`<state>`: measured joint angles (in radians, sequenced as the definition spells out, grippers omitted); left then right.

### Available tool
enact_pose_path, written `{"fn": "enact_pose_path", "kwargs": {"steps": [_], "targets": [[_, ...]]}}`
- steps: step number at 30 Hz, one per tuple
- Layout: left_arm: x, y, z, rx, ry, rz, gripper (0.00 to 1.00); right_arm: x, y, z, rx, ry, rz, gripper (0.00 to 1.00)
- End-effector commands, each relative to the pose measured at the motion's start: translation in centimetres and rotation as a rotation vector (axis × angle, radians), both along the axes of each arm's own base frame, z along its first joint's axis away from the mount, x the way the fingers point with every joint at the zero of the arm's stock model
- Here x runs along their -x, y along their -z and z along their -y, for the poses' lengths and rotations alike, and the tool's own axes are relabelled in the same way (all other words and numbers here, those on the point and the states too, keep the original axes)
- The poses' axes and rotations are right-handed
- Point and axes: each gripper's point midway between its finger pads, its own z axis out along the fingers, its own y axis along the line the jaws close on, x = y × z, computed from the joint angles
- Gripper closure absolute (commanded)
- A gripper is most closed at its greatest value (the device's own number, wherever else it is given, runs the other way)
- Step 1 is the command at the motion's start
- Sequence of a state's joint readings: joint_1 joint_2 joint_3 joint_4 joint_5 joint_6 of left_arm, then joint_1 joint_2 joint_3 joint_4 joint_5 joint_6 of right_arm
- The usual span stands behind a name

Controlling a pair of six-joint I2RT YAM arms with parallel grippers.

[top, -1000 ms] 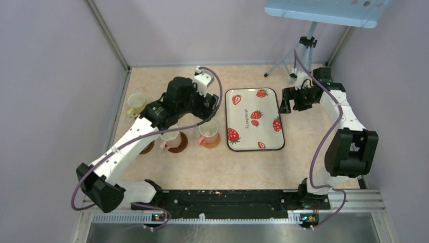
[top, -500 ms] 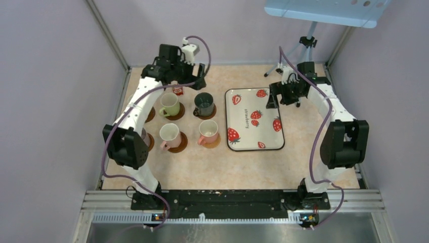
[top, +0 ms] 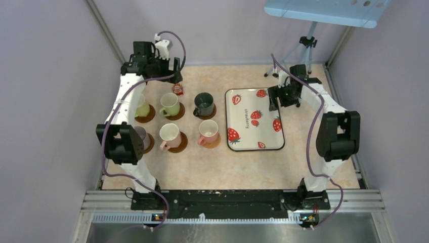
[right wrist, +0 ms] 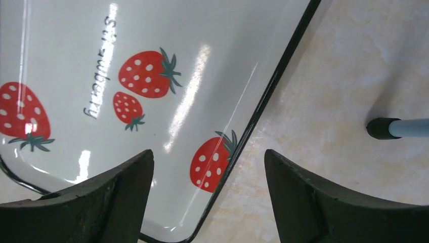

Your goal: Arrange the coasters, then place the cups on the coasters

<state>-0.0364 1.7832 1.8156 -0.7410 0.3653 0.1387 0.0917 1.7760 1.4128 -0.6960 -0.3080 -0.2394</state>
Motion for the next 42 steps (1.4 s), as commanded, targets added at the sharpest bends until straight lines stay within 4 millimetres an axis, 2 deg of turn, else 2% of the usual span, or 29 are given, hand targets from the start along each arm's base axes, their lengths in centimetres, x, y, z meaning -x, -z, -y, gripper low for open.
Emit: {"fn": "enact_pose_path", "kwargs": {"steps": [1, 7, 13, 16, 19, 25, 28, 32, 37, 40, 42], "targets": [[0.7, -4.2, 0.0, -0.017, 0.016, 0.132, 0.01, -0.7, 2.3, 1.3, 0.092, 0.033, -0.015, 0.23], [1.0, -4.1, -0.2, -0.026, 0.008, 0.135, 0.01, -0.6, 5.6, 1.9, 0.134, 0.034, -0.087, 0.33], [0.9, -4.3, -0.1, -0.021, 0.012, 0.144, 0.01, -0.6, 7.4, 1.7, 0.133, -0.001, -0.121, 0.46], [0.8, -4.2, 0.0, -0.016, 0.015, 0.143, 0.01, -0.1, 8.3, 1.9, 0.154, -0.056, -0.124, 0.56], [0.7, -4.3, 0.1, -0.01, 0.02, 0.144, 0.01, 0.4, 9.4, 3.1, 0.216, -0.118, -0.142, 0.68], [0.7, -4.2, 0.1, -0.012, 0.019, 0.144, 0.01, 0.9, 9.4, 5.5, 0.21, -0.141, -0.186, 0.87], [0.8, -4.0, 0.0, -0.015, 0.017, 0.143, 0.01, 1.7, 9.5, 5.9, 0.213, -0.142, -0.214, 0.96], [0.9, -3.8, -0.1, -0.017, 0.01, 0.14, 0.01, 2.7, 9.5, 6.2, 0.214, -0.041, -0.237, 1.0], [1.1, -3.4, -0.3, -0.022, 0.002, 0.136, 0.01, 3.6, 9.5, 6.8, 0.184, 0.207, -0.289, 1.0], [1.1, -3.3, -0.3, -0.022, -0.001, 0.135, 0.01, 3.5, 9.4, 8.2, 0.123, 0.39, -0.319, 1.0], [1.0, -3.2, -0.2, -0.018, -0.001, 0.136, 0.01, 3.3, 9.2, 7.7, 0.059, 0.497, -0.337, 1.0]]}}
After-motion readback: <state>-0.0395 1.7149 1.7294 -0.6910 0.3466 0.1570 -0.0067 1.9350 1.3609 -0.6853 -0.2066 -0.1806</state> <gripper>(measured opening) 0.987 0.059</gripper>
